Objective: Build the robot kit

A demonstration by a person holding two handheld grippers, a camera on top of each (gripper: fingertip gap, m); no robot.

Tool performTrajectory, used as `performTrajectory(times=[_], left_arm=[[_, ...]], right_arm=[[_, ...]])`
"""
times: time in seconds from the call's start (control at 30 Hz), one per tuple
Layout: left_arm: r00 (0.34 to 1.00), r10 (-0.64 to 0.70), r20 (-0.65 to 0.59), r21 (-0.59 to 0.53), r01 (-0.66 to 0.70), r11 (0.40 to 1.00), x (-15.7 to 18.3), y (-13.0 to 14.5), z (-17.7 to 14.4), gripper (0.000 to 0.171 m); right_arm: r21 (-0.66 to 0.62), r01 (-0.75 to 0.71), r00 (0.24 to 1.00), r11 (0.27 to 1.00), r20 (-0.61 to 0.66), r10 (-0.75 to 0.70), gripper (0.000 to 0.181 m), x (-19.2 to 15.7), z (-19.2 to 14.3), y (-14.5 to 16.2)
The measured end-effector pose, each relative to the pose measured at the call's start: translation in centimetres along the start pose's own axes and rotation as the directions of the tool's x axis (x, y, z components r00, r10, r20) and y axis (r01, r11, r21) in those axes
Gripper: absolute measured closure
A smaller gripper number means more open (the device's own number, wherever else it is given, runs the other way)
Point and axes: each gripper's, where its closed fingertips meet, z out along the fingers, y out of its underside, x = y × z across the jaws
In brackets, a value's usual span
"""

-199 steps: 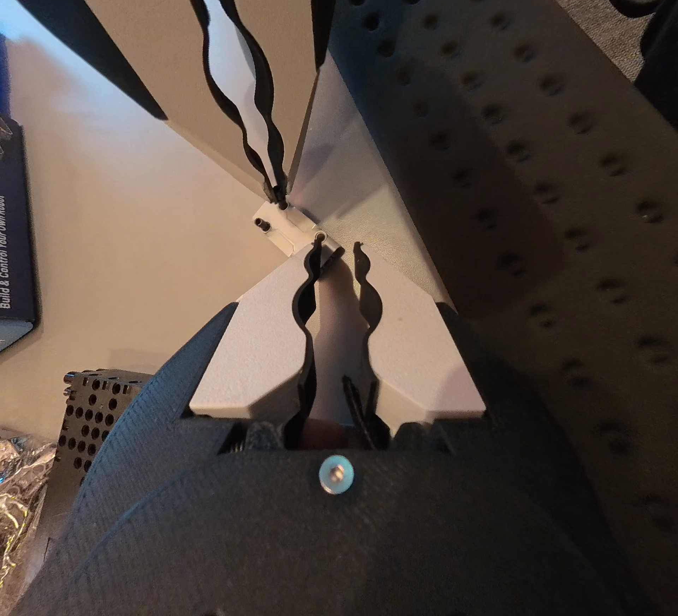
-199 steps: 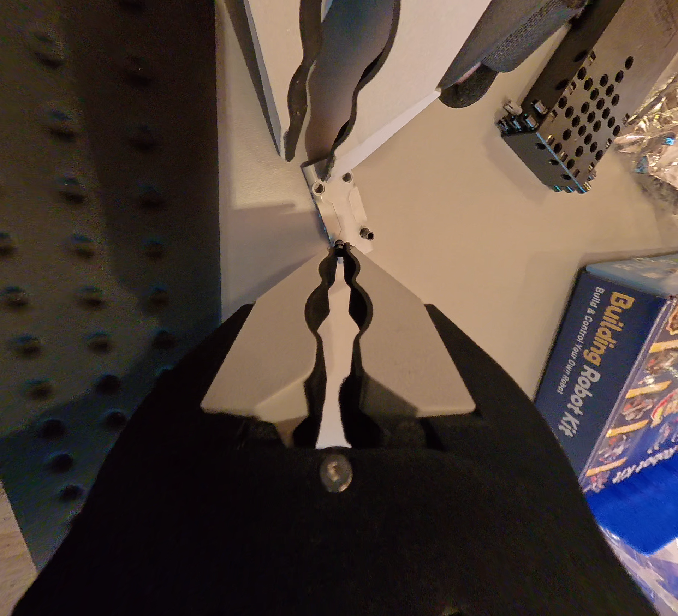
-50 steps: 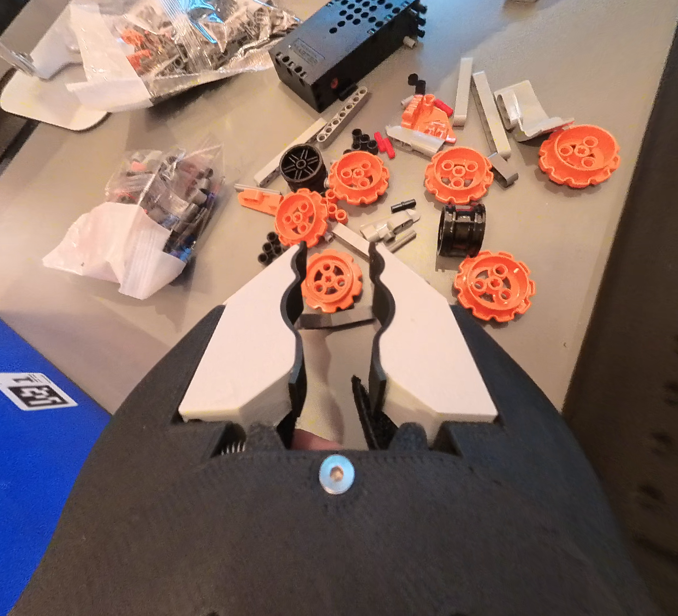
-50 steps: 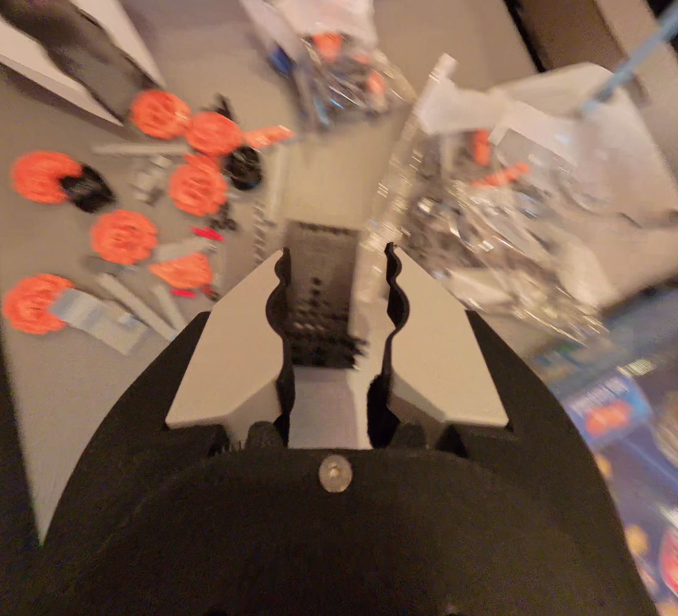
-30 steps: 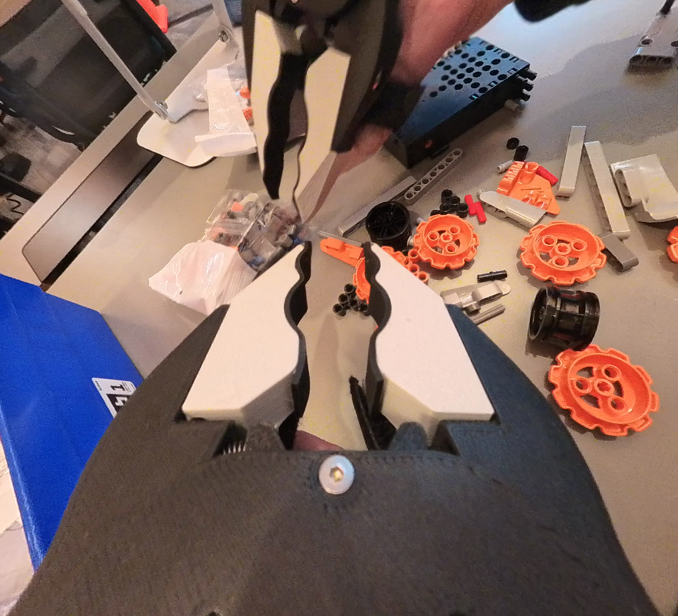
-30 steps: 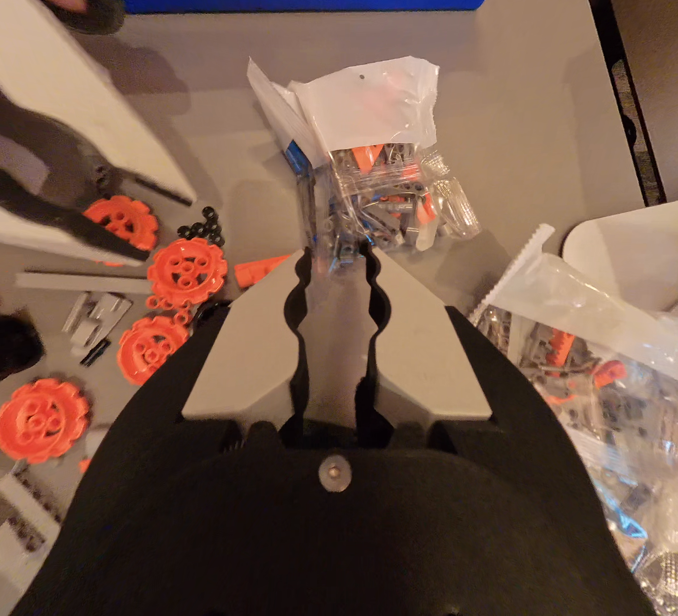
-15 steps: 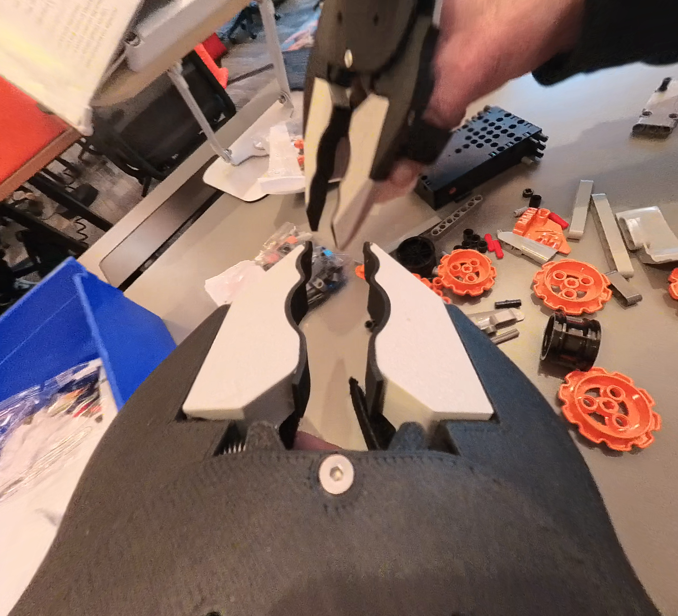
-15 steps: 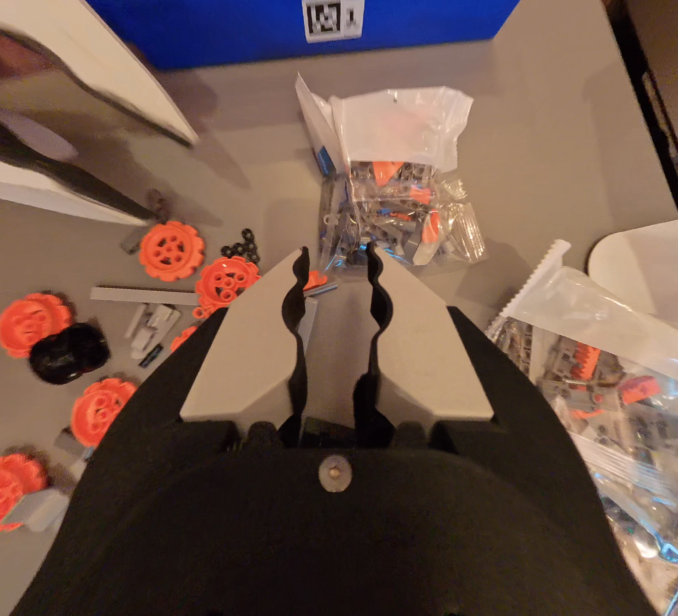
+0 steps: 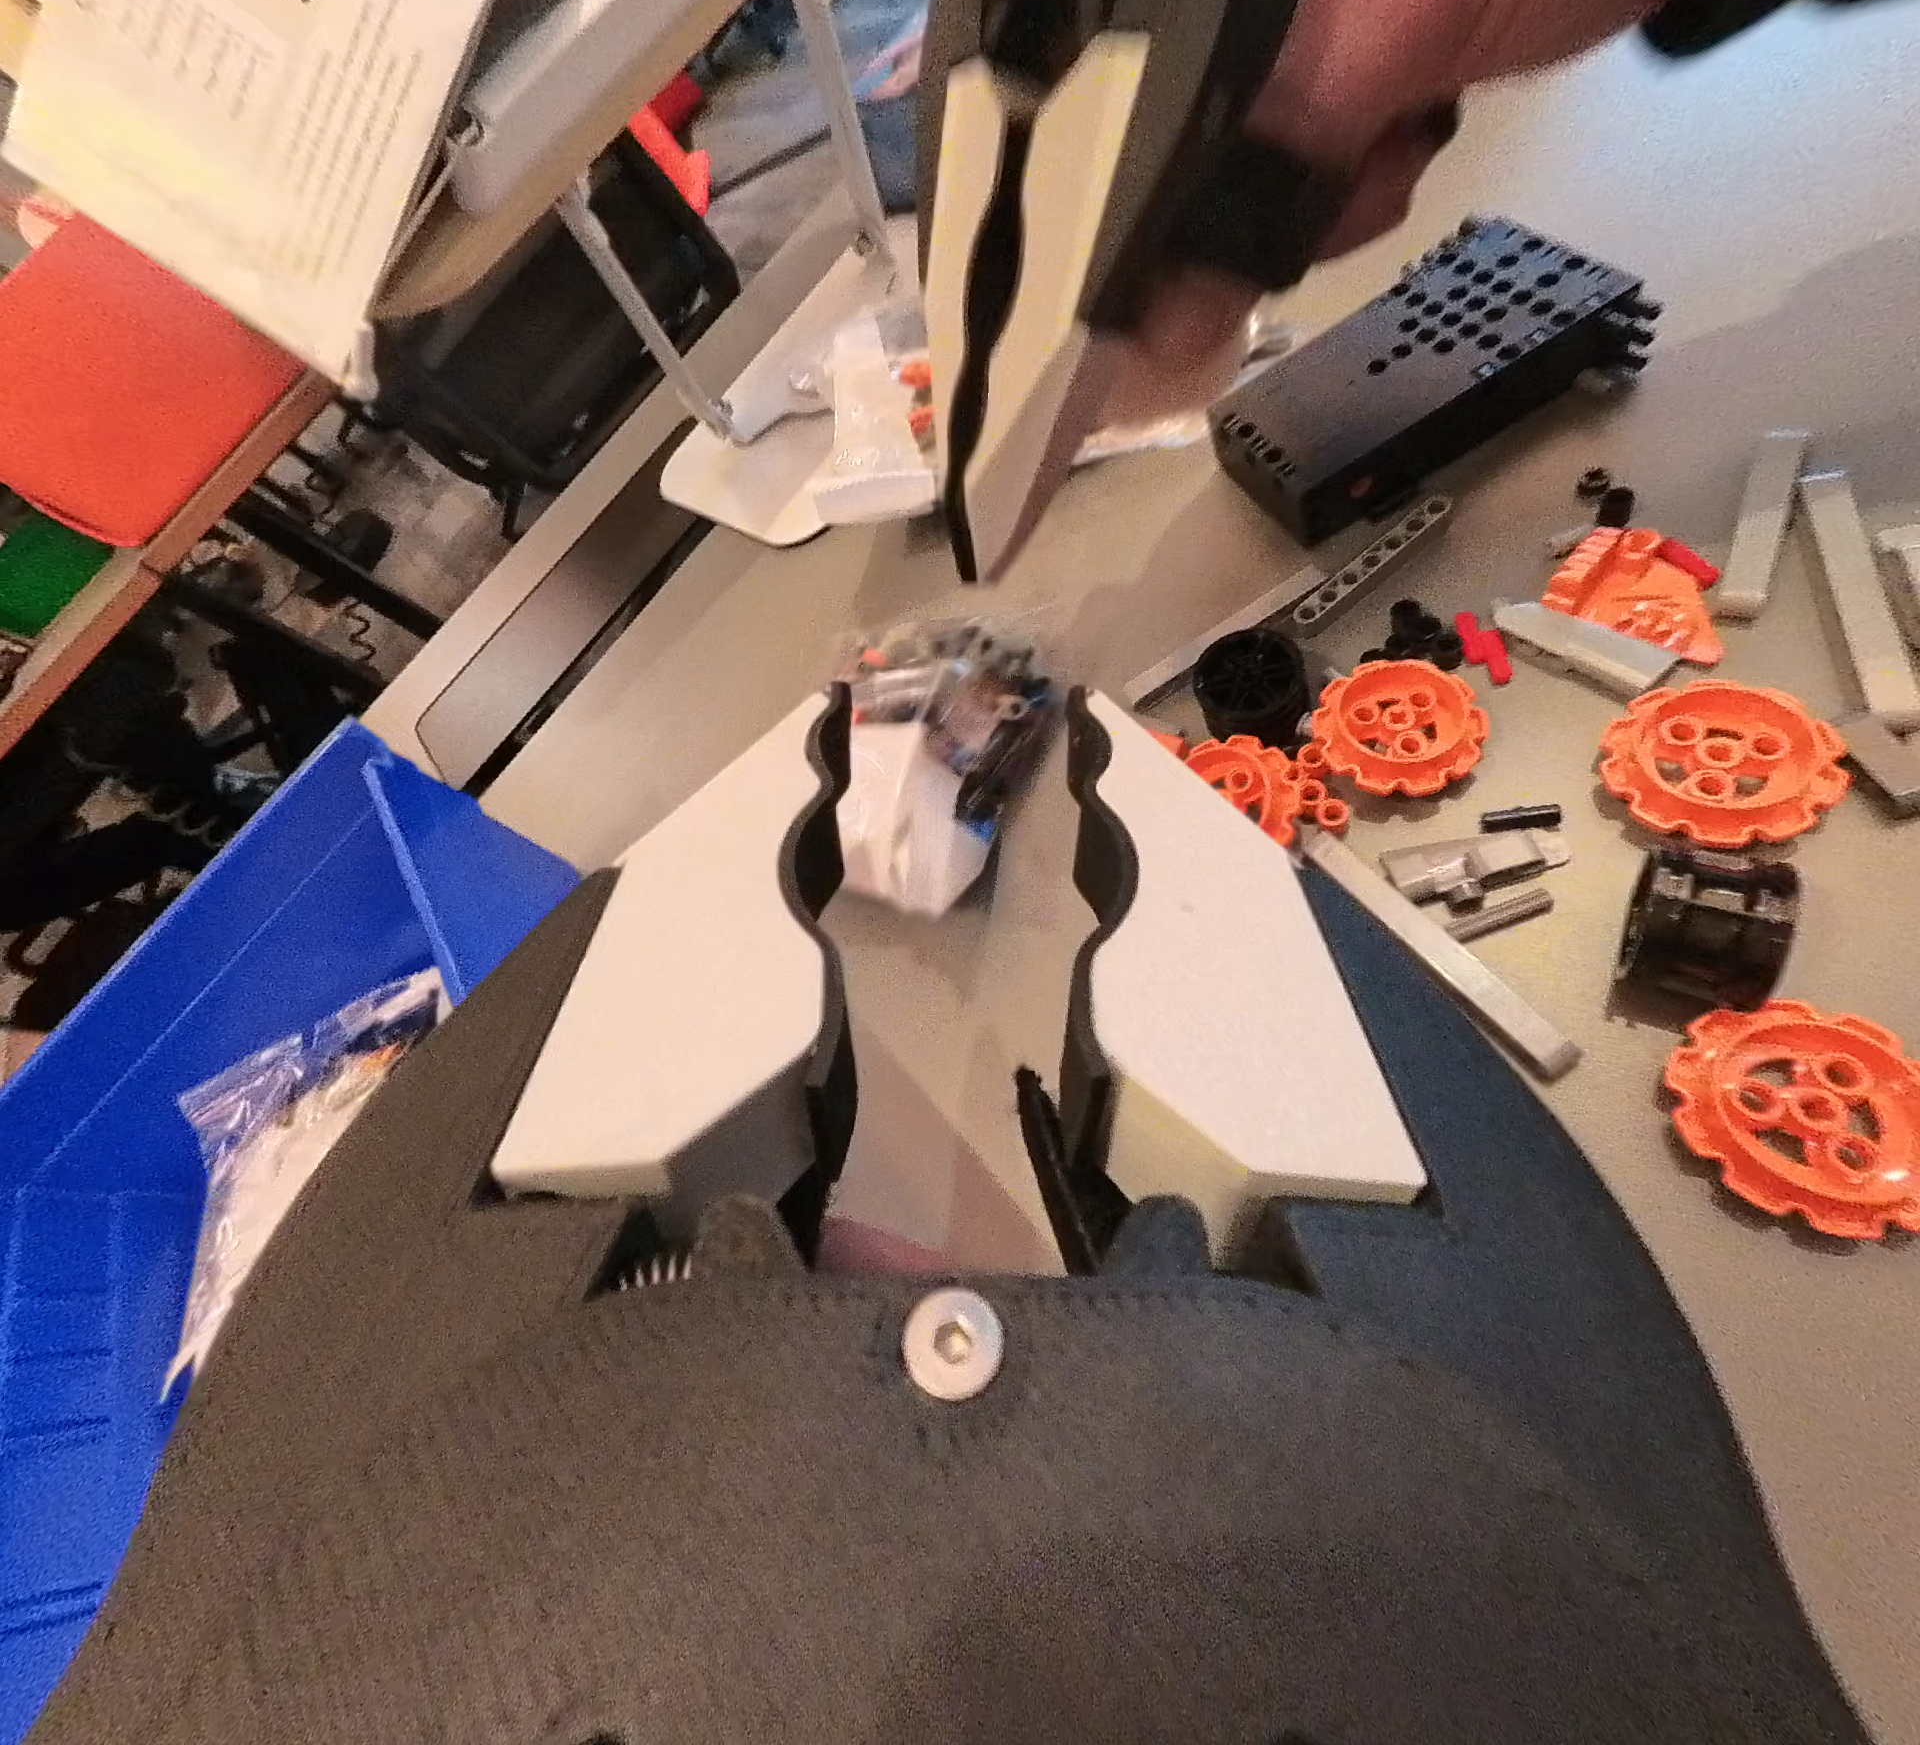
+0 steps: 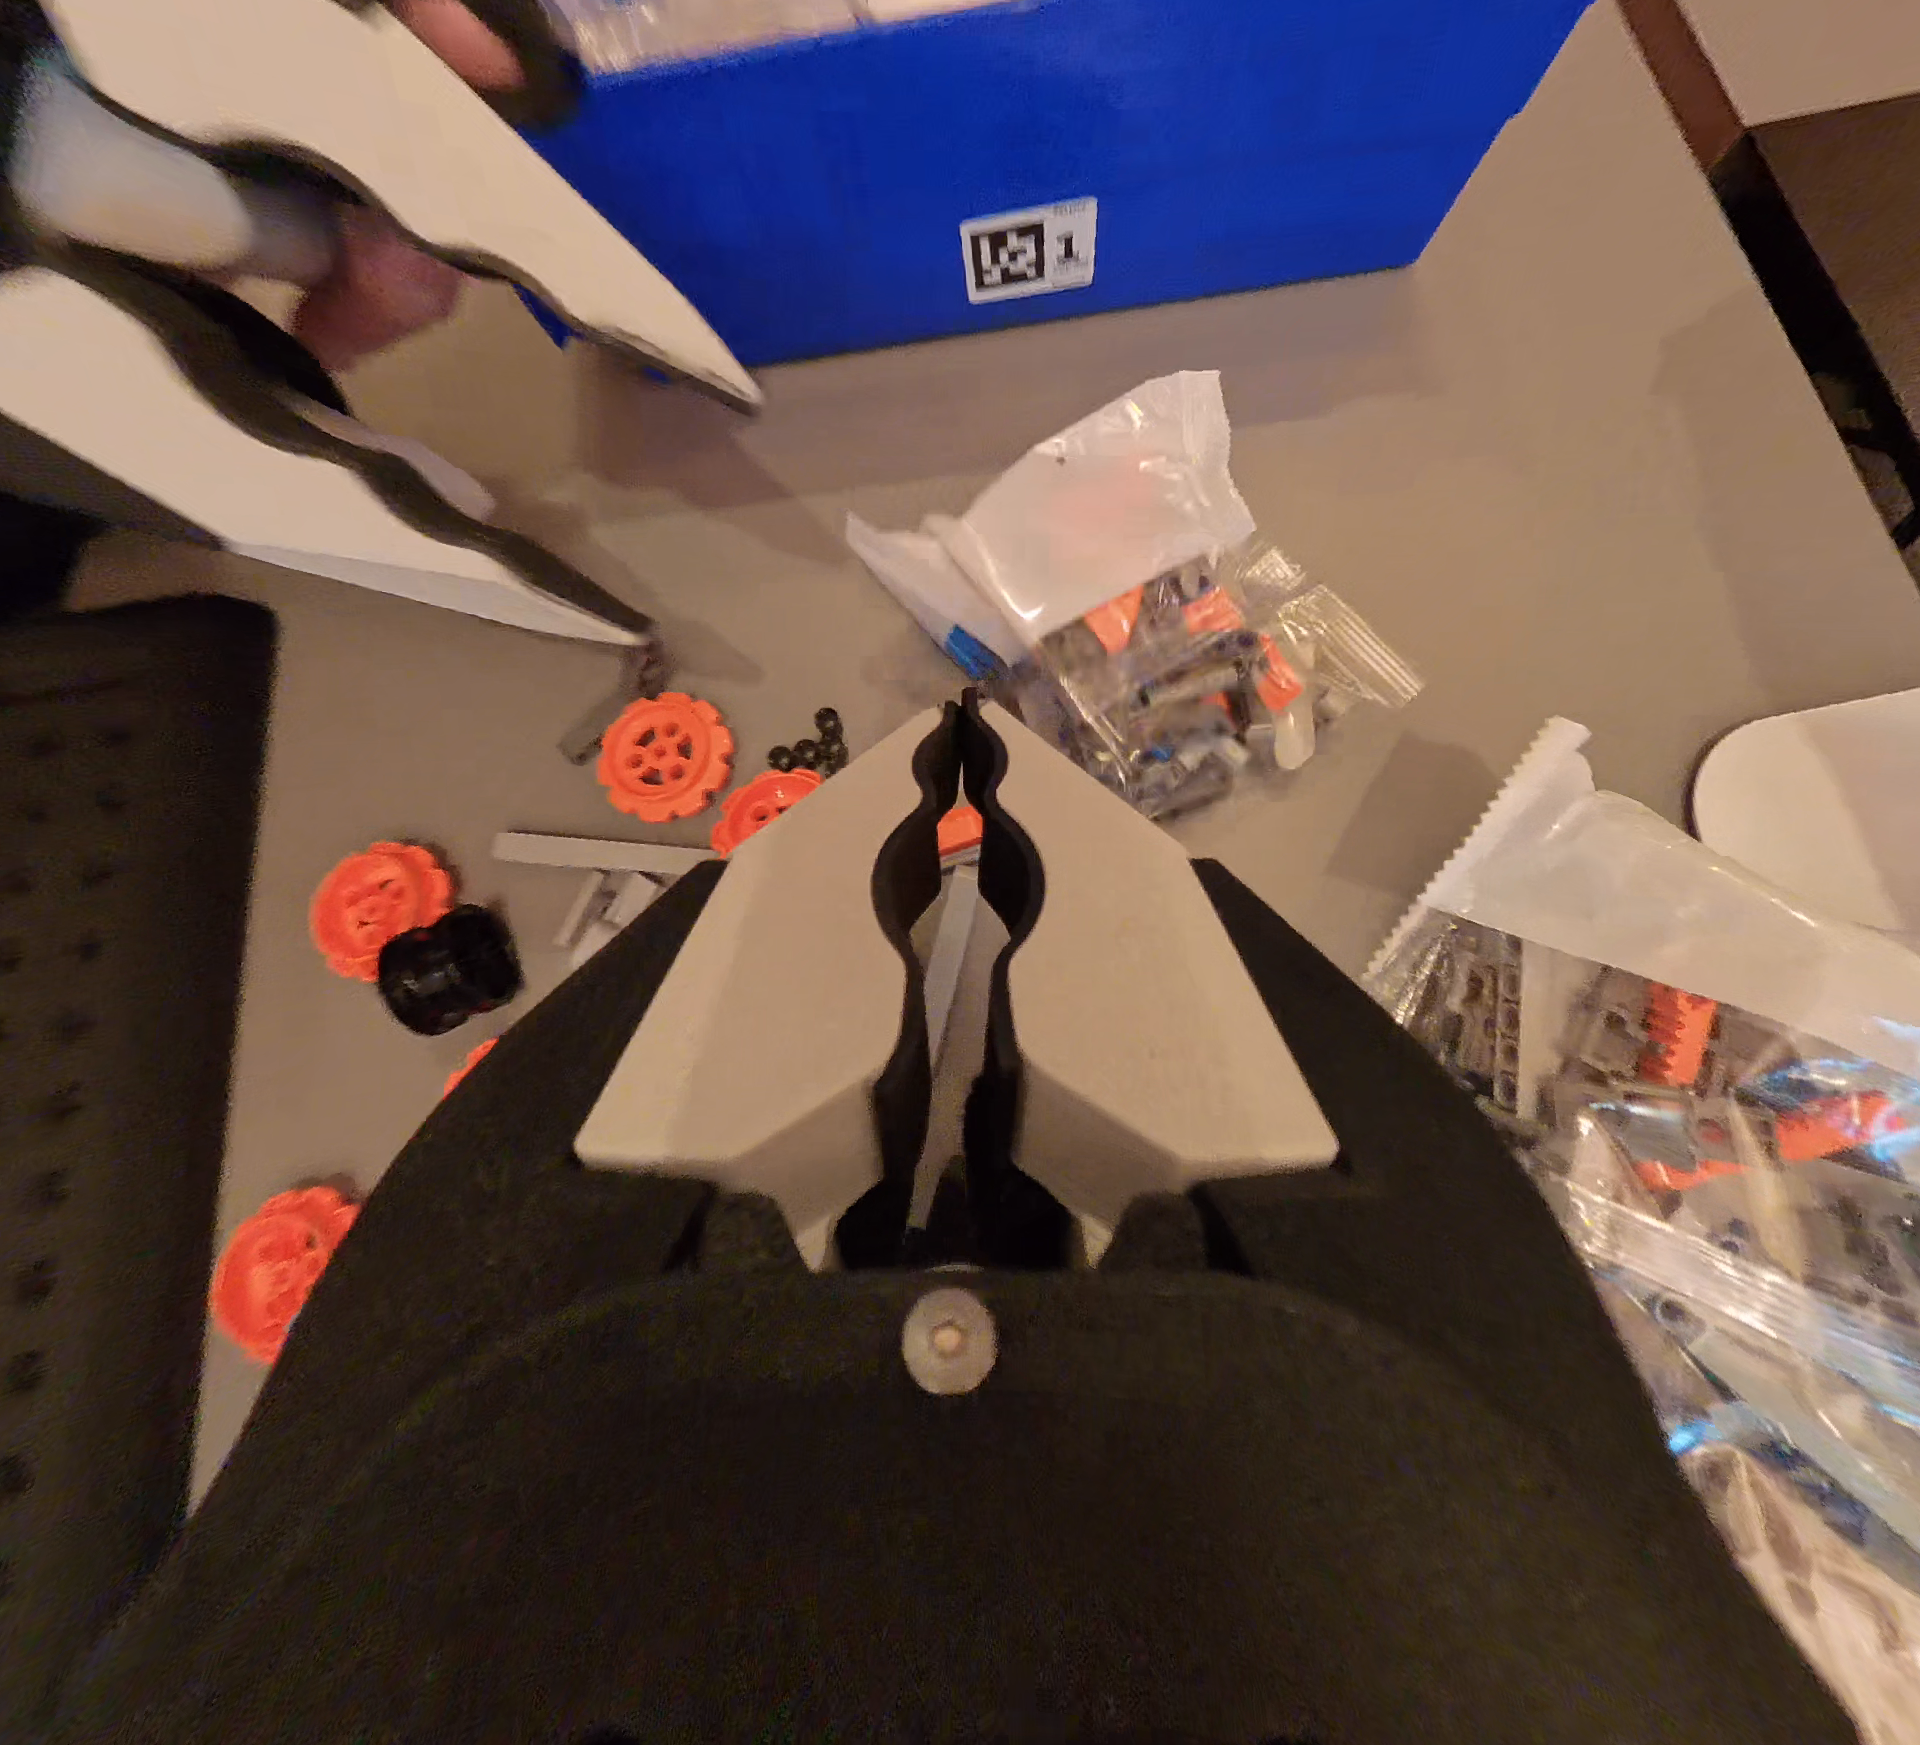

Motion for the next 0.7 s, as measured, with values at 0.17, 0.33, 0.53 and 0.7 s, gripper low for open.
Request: performTrajectory(times=[0.17, 0.33, 0.53, 0.7], left_arm=[[0.999, 0.033, -0.006, -0.133, -0.034, 0.991, 0.7, 1.6, 1.3, 0.127], [0.990, 0.052, 0.130, -0.427, 0.008, 0.904, -0.9, 6.8, 3.1, 0.138], [0.977, 0.113, 0.182, -0.428, -0.025, 0.904, -1.6, 6.9, 4.0, 0.171], [0.971, 0.175, 0.165, -0.377, -0.102, 0.921, -0.6, 5.3, 4.4, 0.171]], right_arm=[[-0.001, 0.013, 1.000, 1.000, -0.008, -0.013, 0.181, -0.2, -1.9, -0.3], [-0.063, 0.078, 0.996, 0.995, -0.038, -0.081, 0.181, -1.1, -0.3, 0.5], [-0.035, 0.071, 0.996, 0.997, -0.050, -0.073, 0.181, -1.8, -0.6, 1.1], [-0.008, 0.078, 0.995, 0.997, -0.061, -0.078, 0.181, -2.2, -1.8, 1.5]])
